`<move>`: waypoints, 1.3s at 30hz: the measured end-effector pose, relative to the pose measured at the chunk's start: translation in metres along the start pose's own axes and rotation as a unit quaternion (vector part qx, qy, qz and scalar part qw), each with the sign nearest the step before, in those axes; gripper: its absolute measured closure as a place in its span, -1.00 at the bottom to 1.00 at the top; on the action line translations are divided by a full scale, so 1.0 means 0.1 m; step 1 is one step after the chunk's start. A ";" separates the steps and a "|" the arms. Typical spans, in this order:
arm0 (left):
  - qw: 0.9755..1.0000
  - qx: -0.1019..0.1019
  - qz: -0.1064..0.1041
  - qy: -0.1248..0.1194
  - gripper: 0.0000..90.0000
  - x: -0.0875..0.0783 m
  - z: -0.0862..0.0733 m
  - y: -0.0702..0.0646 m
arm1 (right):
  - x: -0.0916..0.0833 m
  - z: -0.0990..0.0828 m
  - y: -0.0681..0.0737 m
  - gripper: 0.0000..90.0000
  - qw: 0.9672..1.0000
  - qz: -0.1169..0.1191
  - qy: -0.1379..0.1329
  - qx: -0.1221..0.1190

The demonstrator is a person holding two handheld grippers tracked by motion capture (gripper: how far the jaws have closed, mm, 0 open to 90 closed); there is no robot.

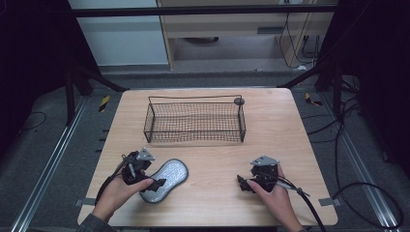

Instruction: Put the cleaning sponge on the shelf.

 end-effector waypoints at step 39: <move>0.994 0.029 -0.009 0.105 -0.94 0.43 0.10 -0.15 | -0.01 -0.01 0.01 -0.99 1.000 0.004 0.000 -0.003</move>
Point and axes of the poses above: each handheld gripper's, and its own axes: x roughly forward along the jaws, z roughly out of its top, y roughly to its left, the point moved 6 cm from there along x, roughly forward along the jaws, and after that the axes turned 6 degrees about y, right-handed, at the moved point
